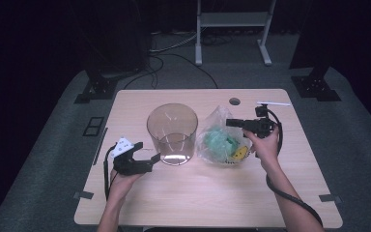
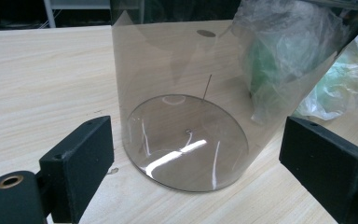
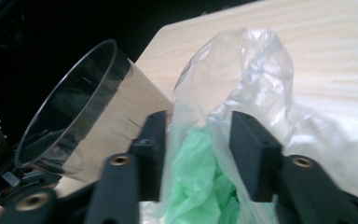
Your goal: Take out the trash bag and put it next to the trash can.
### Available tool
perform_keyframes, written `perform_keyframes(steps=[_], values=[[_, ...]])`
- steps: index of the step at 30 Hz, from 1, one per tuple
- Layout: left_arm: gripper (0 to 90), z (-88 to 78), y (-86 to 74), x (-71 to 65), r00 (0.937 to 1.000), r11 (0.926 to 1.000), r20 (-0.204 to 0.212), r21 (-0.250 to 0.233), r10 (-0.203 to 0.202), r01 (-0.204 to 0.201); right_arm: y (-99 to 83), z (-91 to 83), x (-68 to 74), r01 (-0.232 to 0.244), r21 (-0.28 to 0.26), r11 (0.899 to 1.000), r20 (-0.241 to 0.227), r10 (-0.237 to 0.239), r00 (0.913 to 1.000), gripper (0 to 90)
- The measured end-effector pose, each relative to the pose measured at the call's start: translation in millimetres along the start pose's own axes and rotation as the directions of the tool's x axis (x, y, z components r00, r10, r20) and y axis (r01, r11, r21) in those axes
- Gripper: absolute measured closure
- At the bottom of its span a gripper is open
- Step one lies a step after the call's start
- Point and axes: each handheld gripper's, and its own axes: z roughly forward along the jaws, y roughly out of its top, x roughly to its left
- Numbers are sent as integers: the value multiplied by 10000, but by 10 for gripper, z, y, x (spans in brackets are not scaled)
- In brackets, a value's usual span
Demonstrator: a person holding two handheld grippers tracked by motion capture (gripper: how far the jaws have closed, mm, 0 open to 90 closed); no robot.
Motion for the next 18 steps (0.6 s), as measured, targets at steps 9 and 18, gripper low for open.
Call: perform_keyframes(steps=[9, 18], values=[[88, -18, 9, -10, 10000, 10000, -7, -51, 18, -18, 80, -266, 53, 457, -478, 9978, 366, -440, 9984, 445], [88, -11, 4, -10, 10000, 10000, 22, -29, -8, 8, 38, -478, 67, 960, -399, 9946, 385, -945, 9948, 446]])
